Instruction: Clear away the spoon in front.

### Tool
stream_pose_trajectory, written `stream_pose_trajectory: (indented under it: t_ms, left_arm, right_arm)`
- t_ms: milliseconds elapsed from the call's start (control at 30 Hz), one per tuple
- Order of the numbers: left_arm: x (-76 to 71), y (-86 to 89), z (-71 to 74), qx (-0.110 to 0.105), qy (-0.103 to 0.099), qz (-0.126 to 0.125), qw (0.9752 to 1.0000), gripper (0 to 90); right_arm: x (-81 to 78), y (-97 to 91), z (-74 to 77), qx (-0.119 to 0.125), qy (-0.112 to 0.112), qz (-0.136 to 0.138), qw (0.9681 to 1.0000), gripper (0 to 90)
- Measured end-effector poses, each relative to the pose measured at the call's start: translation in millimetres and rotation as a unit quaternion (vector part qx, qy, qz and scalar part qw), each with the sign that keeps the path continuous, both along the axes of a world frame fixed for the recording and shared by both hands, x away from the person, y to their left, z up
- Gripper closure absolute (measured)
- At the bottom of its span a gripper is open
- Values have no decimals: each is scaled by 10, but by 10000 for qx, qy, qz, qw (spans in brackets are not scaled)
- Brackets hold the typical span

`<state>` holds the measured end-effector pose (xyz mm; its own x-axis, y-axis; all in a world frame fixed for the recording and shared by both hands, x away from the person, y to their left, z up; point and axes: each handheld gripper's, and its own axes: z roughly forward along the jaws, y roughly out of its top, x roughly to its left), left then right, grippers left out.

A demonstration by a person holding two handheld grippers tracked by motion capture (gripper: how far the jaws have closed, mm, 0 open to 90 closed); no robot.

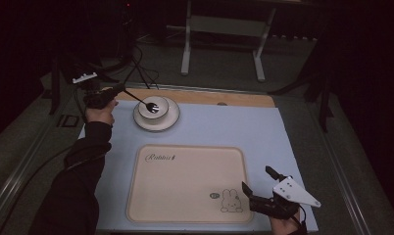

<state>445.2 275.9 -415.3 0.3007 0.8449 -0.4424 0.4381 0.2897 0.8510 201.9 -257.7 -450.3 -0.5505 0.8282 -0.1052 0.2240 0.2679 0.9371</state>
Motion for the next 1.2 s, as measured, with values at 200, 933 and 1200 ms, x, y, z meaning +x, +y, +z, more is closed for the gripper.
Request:
stream_pose_trajectory:
  t_ms: [200, 933, 1200]
  left_arm:
    - [-65, 42, 170, 74, -18, -148, 9999, 900]
    - [-329, 85, 725, 335, -59, -1095, 9934, 900]
    - [-412, 7, 828, 565, -69, -1619, 9852, 900]
  right_arm:
    - [2, 0, -1, 3, -1, -9, 10000, 107]
    - [6, 1, -3, 3, 26, -5, 10000, 107]
    - [8, 6, -5, -14, 51, 8, 10000, 107]
